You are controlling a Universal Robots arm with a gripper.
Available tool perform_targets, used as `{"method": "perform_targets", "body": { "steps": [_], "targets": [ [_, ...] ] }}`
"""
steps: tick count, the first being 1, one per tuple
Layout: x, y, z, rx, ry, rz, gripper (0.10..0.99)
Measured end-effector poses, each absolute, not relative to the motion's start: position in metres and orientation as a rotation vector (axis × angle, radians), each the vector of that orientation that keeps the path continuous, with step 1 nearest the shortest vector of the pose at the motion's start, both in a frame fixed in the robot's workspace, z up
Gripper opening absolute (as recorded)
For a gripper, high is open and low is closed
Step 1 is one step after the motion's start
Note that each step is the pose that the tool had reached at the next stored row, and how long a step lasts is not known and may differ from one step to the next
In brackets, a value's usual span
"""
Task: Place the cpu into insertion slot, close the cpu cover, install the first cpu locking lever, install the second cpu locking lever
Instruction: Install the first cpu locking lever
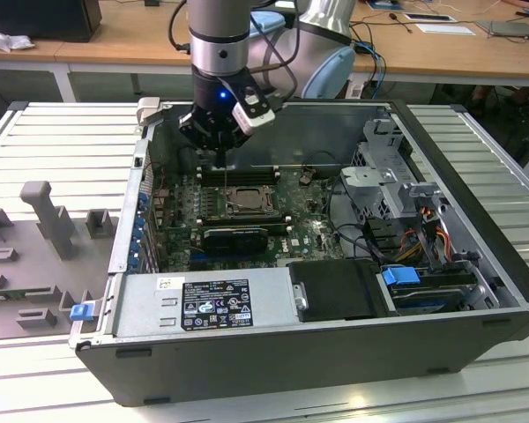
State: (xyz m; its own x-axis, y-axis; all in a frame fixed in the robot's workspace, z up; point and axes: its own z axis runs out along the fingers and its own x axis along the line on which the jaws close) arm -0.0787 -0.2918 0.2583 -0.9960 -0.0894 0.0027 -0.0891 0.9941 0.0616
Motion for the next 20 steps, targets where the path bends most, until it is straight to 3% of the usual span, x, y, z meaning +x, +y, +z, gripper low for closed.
{"method": "perform_targets", "body": {
  "steps": [20],
  "targets": [
    [-0.055, -0.292, 0.254, 0.136, -3.132, -0.098, 0.106]
  ]
}}
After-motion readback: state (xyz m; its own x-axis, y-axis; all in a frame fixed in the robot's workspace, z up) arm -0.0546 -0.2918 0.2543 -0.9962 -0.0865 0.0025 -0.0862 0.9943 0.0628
